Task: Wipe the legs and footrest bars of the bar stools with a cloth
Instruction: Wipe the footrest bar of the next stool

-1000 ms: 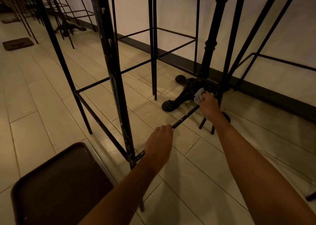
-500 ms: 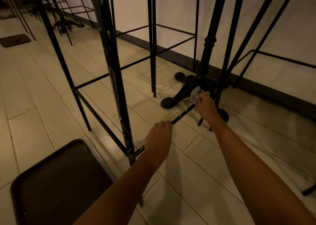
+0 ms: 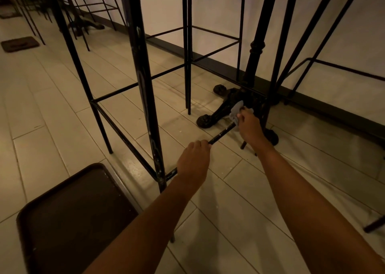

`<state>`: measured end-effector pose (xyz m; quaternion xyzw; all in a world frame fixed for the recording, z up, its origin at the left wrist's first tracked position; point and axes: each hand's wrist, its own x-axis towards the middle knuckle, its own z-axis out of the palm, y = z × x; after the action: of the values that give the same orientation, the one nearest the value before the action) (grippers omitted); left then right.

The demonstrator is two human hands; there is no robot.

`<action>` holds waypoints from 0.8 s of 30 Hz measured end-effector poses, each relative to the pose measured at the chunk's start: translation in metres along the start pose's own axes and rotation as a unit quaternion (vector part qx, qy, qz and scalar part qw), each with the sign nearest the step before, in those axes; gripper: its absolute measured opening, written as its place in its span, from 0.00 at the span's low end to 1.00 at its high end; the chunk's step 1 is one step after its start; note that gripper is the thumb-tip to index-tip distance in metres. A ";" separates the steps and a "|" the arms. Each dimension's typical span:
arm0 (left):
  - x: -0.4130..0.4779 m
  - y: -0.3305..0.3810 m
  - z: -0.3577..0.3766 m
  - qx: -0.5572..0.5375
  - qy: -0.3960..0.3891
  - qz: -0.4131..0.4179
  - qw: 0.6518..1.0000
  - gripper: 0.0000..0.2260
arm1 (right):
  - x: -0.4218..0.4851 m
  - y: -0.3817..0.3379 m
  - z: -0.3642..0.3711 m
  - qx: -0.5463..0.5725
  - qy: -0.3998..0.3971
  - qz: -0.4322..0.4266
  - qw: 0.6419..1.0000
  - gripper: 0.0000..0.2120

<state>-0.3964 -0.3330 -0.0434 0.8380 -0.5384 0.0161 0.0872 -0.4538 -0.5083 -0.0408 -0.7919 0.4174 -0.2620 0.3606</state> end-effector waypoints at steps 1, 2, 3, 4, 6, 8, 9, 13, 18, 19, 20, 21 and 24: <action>0.000 0.000 0.000 0.001 0.000 0.000 1.000 0.17 | -0.003 0.000 0.002 -0.003 0.000 -0.004 1.000 0.14; 0.000 0.000 0.000 0.003 0.001 0.001 1.000 0.17 | -0.008 -0.001 0.004 0.001 -0.004 -0.010 1.000 0.14; 0.000 0.000 0.001 0.004 0.003 -0.002 1.000 0.17 | -0.014 -0.002 0.007 0.007 -0.012 -0.021 1.000 0.13; 0.000 0.000 0.001 0.004 0.004 -0.007 1.000 0.17 | -0.019 -0.001 0.009 0.010 -0.018 -0.036 0.999 0.12; 0.001 0.001 0.001 0.002 0.005 -0.014 1.000 0.16 | -0.031 -0.002 0.012 0.007 -0.029 -0.070 0.997 0.10; 0.001 0.002 0.001 0.004 0.004 -0.013 1.000 0.16 | -0.035 -0.005 0.012 0.004 -0.037 -0.076 0.996 0.12; 0.001 0.002 0.000 0.007 0.003 -0.011 1.000 0.16 | -0.032 -0.003 0.011 -0.006 -0.038 -0.079 0.996 0.13; 0.001 0.001 0.001 -0.002 -0.002 -0.009 1.000 0.17 | -0.014 0.006 0.005 -0.030 -0.009 -0.044 0.999 0.15; 0.002 0.001 0.000 -0.001 -0.004 -0.008 1.000 0.17 | -0.022 0.012 0.006 0.024 0.058 -0.022 0.998 0.10; 0.002 0.001 0.000 -0.003 -0.001 -0.013 1.000 0.17 | -0.027 0.015 0.010 0.019 0.062 -0.032 0.997 0.11; 0.002 0.001 0.000 -0.005 0.001 -0.016 1.000 0.16 | -0.031 0.016 0.014 0.015 0.056 -0.049 0.997 0.12; 0.001 0.002 0.000 -0.007 0.004 -0.017 1.000 0.16 | -0.034 0.018 0.018 0.027 0.052 -0.067 0.996 0.11; 0.001 0.001 0.002 -0.017 0.013 -0.019 1.000 0.14 | -0.031 0.018 0.021 -0.006 0.080 -0.090 0.993 0.05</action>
<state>-0.3973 -0.3349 -0.0450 0.8463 -0.5211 0.0163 0.1091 -0.4638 -0.4816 -0.0714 -0.8049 0.3736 -0.3533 0.2962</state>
